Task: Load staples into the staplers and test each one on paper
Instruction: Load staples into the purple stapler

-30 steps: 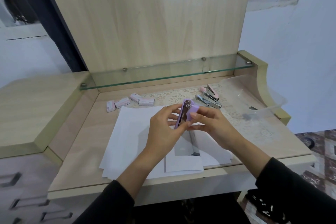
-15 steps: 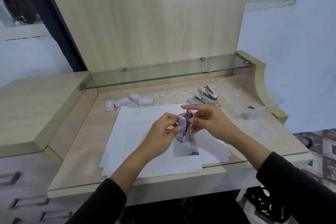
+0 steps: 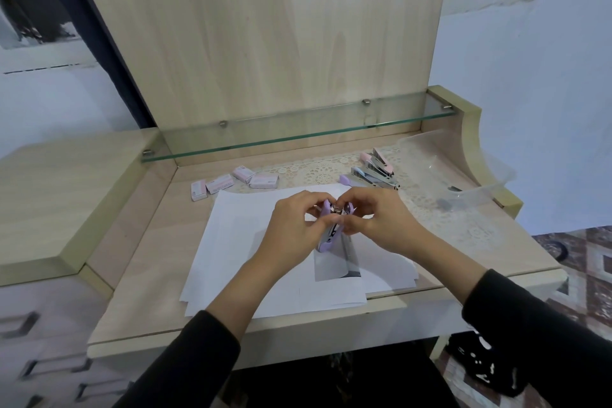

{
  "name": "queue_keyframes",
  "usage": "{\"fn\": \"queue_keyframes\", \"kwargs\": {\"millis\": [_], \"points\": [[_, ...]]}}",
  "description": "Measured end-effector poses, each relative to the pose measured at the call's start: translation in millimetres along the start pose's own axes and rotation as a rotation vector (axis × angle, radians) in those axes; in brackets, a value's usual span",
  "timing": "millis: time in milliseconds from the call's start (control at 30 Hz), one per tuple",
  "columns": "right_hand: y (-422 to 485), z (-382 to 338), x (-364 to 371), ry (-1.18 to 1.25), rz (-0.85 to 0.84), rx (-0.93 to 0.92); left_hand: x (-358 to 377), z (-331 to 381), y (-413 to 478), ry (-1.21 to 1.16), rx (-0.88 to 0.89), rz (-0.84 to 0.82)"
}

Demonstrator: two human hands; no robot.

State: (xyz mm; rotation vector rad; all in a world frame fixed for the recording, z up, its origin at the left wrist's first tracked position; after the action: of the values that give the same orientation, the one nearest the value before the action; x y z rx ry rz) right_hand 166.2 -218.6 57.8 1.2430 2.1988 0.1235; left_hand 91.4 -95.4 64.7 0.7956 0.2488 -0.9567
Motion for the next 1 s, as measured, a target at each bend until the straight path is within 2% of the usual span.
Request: {"fn": "queue_keyframes", "kwargs": {"millis": [333,500,667,733,833,1000], "points": [[-4.7,2.8,5.8,0.008,0.092,-0.033,-0.5,-2.1,1.8,-0.010,0.018,0.026],[-2.4,2.3,7.6,0.025,0.127,0.002,-3.3,-8.2,6.0,-0.109,-0.134,0.016],[-3.6,1.8,9.1,0.059,0.133,0.010,-0.6,-7.6,5.9,-0.107,-0.157,0.012],[-4.5,7.7,6.3,0.097,0.134,0.059,-4.6,-13.0,7.2,-0.167,-0.204,0.019],[-12.2,28.9,-3.2,0.289,0.169,0.236,-21.9,-27.8,8.1,-0.409,-0.367,0.091],[-13.5,29.0,-1.1,0.271,0.155,0.249,-16.6,-28.8,8.4,-0.394,-0.367,0.046]]}}
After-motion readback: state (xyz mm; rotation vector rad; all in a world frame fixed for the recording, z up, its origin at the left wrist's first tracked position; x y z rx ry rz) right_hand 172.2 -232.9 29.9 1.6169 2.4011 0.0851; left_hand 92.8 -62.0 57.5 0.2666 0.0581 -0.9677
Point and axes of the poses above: each hand's wrist, its own y-axis towards the middle knuckle, its own x-axis out of the palm, z = x × y, the point moved 3 cm from there along y, towards the middle knuckle, and after that the axes turned 7 degrees about z, right-handed, at the moved point
